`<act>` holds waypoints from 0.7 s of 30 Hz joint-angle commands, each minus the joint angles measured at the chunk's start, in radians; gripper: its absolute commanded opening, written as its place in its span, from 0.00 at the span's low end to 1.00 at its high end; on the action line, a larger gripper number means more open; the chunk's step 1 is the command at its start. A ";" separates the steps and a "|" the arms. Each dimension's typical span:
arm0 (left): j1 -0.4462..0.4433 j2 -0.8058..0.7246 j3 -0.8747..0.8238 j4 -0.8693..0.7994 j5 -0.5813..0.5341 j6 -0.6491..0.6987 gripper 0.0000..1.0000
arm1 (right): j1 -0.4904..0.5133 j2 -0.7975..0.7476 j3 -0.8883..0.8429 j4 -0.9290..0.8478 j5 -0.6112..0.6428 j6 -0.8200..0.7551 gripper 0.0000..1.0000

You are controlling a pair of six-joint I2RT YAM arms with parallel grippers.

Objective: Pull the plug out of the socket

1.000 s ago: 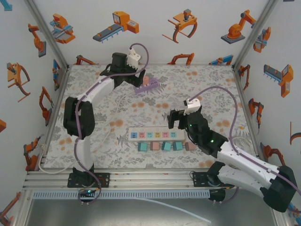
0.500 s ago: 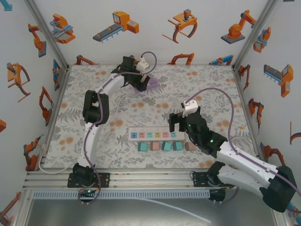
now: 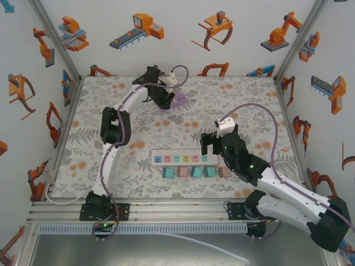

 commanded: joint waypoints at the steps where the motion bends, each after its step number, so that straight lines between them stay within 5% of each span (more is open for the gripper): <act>1: -0.035 -0.119 -0.083 -0.077 0.110 0.127 0.43 | -0.005 -0.052 0.028 -0.013 0.016 -0.008 0.99; 6: -0.096 -0.248 -0.271 -0.050 0.098 0.232 0.41 | -0.006 -0.134 -0.001 -0.032 0.008 0.023 0.99; 11: -0.164 -0.430 -0.574 0.147 0.050 0.292 0.40 | -0.006 -0.210 -0.017 -0.072 -0.015 0.041 0.97; 21: -0.223 -0.590 -0.847 0.277 0.053 0.183 0.39 | -0.005 -0.284 -0.044 -0.101 -0.044 0.086 0.94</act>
